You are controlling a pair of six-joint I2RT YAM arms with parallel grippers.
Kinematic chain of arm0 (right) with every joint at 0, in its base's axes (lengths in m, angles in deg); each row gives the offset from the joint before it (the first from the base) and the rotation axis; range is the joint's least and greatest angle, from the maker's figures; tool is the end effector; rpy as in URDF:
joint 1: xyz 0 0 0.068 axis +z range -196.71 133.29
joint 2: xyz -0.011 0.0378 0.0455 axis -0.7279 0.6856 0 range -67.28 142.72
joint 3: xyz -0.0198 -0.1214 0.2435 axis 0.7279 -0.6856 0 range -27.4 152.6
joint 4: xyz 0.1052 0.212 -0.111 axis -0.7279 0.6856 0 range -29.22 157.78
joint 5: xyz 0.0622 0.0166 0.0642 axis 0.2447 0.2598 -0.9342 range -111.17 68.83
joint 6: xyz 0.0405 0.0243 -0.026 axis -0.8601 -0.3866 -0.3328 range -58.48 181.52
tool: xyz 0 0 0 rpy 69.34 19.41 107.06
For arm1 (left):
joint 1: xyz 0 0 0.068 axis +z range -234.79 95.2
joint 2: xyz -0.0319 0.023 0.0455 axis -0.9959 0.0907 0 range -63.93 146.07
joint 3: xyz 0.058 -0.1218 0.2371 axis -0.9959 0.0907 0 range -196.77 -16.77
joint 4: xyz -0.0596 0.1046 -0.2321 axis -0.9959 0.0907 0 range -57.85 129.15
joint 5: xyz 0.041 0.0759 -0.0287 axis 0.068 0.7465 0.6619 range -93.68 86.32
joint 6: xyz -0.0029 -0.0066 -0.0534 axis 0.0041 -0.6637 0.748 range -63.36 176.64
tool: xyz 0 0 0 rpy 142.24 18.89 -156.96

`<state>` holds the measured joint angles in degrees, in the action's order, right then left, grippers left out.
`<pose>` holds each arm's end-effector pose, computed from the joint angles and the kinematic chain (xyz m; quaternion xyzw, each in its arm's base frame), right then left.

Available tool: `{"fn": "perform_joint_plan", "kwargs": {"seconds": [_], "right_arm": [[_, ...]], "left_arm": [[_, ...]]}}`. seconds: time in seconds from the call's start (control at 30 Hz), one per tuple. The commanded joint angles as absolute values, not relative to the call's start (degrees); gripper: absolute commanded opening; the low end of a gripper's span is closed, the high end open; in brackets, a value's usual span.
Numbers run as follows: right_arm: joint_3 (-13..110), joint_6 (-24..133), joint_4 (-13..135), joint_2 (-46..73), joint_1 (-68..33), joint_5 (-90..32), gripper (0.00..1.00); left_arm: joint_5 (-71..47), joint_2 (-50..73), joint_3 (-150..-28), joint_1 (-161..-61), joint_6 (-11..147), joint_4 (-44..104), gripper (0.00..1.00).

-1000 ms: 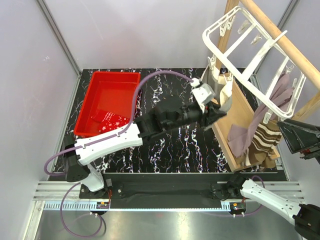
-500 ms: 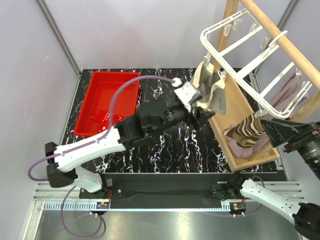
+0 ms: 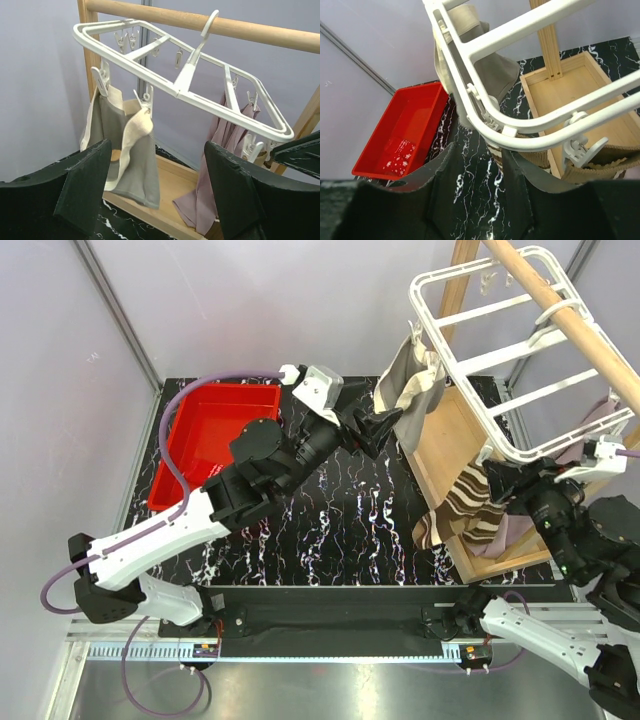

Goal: Clip the socks to the hanger
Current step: Rotate the hanger.

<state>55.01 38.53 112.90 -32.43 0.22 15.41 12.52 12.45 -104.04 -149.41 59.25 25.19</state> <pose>0.0337 0.0050 0.4774 0.0635 0.7265 0.1802 0.6600 0.1333 -0.2578 0.5083 0.2026 0.5584 -0.3738 0.7123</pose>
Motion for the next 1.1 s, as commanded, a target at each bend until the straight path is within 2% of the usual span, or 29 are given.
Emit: {"fn": "perform_joint_plan", "kwargs": {"seconds": [0.0,0.23,0.33,0.47,0.57,0.63,0.77,0.9,1.07], "right_arm": [[55.3,42.8,100.9,-27.9,0.6,16.6,0.47],[61.6,51.8,93.8,-16.2,0.5,10.9,0.5],[65.8,53.5,92.3,-8.6,0.5,3.1,0.5],[75.8,55.5,98.1,0.4,0.6,-6.6,0.55],[85.2,55.7,104.4,5.0,0.5,-12.4,0.63],[90.0,54.4,106.8,5.8,0.5,-16.7,0.69],[96.4,50.4,111.8,4.4,0.5,-19.1,0.75],[99.6,47.4,116.5,0.4,0.5,-17.7,0.77],[98.3,47.2,122.3,-6.4,0.6,-11.9,0.77]], "left_arm": [[15.3,11.9,-103.6,-149.6,61.4,22.5,0.8],[19.6,7.1,-94.9,-149.5,64.1,26.6,0.8],[21.4,4.7,-89.7,-149.5,66.3,27.3,0.8],[17.9,3.1,-85.3,-149.4,68.2,26.9,0.76],[10.6,3.4,-81.1,-149.5,68.9,23.2,0.73],[6.9,4.1,-78.7,-149.5,69.0,16.3,0.73],[2.3,10.3,-77.0,-150.7,68.4,6.9,0.76],[3.6,17.8,-80.7,-153.5,66.6,0.6,0.79],[3.6,31.9,-92.0,-157.2,65.3,-1.9,0.81]]}}
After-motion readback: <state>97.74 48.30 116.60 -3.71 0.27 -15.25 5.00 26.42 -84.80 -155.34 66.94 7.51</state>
